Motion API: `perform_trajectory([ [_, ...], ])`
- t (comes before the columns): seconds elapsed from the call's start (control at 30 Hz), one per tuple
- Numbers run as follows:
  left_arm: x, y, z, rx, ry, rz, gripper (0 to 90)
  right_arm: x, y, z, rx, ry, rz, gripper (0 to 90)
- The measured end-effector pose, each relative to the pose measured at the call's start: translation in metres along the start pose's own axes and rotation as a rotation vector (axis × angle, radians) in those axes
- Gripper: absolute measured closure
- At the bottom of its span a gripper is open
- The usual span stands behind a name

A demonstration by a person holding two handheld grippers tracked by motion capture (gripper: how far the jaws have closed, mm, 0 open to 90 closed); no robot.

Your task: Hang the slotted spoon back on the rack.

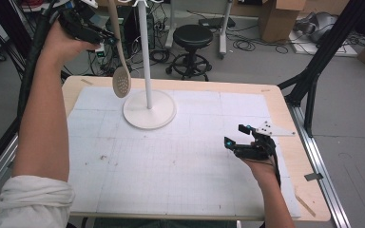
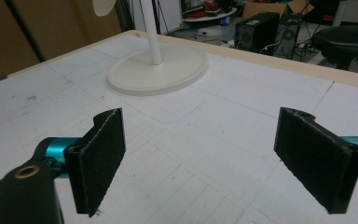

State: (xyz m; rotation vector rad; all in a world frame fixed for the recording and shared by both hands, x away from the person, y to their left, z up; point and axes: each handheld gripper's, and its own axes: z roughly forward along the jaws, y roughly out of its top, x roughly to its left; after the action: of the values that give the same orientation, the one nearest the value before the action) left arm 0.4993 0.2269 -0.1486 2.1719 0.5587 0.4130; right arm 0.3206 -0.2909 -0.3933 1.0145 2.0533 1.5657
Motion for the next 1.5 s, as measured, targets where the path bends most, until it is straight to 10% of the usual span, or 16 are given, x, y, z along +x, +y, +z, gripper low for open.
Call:
perform_trajectory([
  [1.5,-0.007,0.021,0.028,0.074,-0.029,0.026,74.3,-0.001,0.0,-0.004,-0.009,-0.002,0.001,15.1],
])
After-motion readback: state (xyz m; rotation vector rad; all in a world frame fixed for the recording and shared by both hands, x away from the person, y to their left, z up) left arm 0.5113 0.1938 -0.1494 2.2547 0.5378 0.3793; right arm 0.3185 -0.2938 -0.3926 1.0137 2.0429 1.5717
